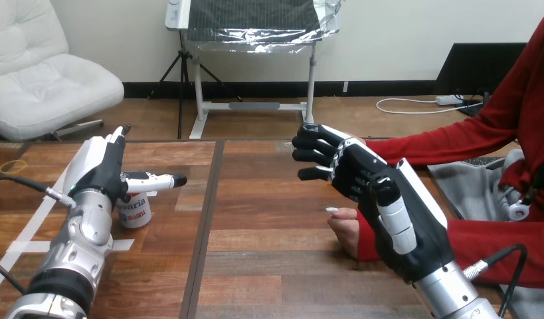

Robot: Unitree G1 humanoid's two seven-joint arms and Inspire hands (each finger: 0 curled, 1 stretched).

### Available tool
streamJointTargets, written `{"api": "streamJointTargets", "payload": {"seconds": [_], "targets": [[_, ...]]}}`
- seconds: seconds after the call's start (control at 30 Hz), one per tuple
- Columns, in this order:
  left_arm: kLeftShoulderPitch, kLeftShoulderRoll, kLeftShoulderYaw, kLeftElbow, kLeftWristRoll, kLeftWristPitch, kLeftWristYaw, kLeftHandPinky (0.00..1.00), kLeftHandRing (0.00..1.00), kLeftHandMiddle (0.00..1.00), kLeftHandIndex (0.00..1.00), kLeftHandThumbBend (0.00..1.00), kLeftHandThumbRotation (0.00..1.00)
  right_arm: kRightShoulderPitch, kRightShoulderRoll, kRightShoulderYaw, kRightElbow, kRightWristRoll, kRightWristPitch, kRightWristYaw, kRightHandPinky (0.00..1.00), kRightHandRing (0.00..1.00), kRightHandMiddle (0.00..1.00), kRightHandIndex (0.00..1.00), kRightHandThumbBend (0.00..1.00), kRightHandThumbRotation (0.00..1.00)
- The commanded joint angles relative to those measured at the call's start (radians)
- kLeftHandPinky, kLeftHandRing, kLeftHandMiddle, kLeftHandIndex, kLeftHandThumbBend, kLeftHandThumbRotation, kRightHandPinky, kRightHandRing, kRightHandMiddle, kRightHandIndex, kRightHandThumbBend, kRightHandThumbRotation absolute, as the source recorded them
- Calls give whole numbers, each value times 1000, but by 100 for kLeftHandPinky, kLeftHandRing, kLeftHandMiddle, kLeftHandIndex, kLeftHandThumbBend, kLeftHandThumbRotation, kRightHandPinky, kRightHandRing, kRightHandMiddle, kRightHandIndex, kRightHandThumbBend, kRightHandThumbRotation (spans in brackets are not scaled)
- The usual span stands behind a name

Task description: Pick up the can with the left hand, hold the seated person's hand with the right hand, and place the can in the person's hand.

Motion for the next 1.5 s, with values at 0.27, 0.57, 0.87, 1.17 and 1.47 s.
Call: {"api": "streamJointTargets", "payload": {"seconds": [0.27,0.57,0.87,1.17,1.47], "targets": [[-105,41,-32,28,17,18,-15,100,100,99,97,92,36,-21,-11,-18,-58,6,-17,-3,76,83,84,85,88,100],[-118,43,-37,43,12,38,-29,100,100,99,97,90,36,-18,-8,-19,-65,3,-20,-8,76,82,84,84,89,100],[-130,44,-30,61,2,59,-37,100,100,98,96,90,34,-16,-7,-19,-72,3,-19,-9,76,82,84,84,89,100],[-143,42,-15,77,-18,77,-39,92,98,97,94,91,28,-19,-10,-18,-72,8,-19,-3,75,82,84,84,90,100],[-151,45,-17,89,-20,86,-42,85,94,93,91,91,21,-21,-7,-19,-67,10,-22,-2,74,82,84,84,90,100]]}}
